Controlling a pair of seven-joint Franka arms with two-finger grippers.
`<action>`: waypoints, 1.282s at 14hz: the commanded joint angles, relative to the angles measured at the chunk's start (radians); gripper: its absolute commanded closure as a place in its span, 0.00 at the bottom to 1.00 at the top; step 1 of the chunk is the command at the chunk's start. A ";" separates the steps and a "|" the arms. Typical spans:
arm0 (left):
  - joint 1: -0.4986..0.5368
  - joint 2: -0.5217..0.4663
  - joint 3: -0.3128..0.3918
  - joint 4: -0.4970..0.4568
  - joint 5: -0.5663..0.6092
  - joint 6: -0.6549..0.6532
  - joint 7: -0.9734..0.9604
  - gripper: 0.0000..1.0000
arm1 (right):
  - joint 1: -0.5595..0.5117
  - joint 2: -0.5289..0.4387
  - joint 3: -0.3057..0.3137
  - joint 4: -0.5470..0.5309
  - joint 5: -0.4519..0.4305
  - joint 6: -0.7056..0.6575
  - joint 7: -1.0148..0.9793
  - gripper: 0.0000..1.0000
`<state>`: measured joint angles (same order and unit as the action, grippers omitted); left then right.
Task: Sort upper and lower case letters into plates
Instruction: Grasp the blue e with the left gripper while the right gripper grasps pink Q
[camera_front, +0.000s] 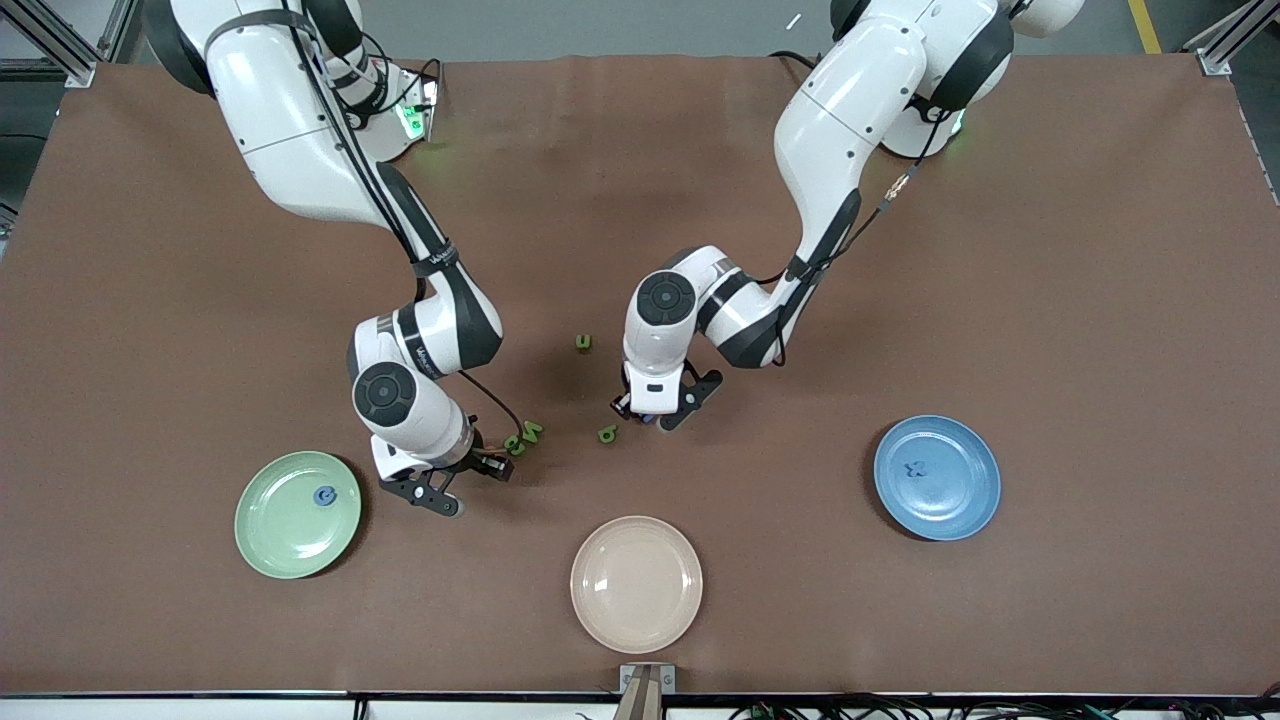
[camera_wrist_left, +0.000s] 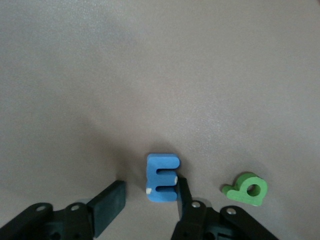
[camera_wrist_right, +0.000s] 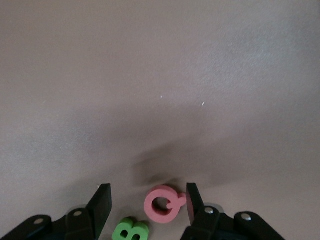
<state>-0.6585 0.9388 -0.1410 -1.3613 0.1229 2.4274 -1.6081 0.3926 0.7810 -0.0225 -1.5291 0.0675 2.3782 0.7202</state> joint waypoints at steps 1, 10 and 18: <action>-0.010 0.026 0.014 0.022 0.003 -0.010 0.023 0.73 | 0.003 0.006 -0.005 0.003 0.023 -0.004 0.009 0.32; 0.023 -0.069 0.096 0.022 0.004 -0.165 0.275 1.00 | 0.003 0.008 -0.005 -0.037 0.011 -0.004 -0.002 0.33; 0.318 -0.158 0.107 -0.025 0.055 -0.312 0.895 0.98 | 0.003 0.006 -0.005 -0.048 0.011 -0.013 -0.002 0.58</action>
<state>-0.3961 0.8095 -0.0242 -1.3390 0.1479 2.1275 -0.8396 0.3930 0.7934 -0.0280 -1.5591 0.0680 2.3622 0.7208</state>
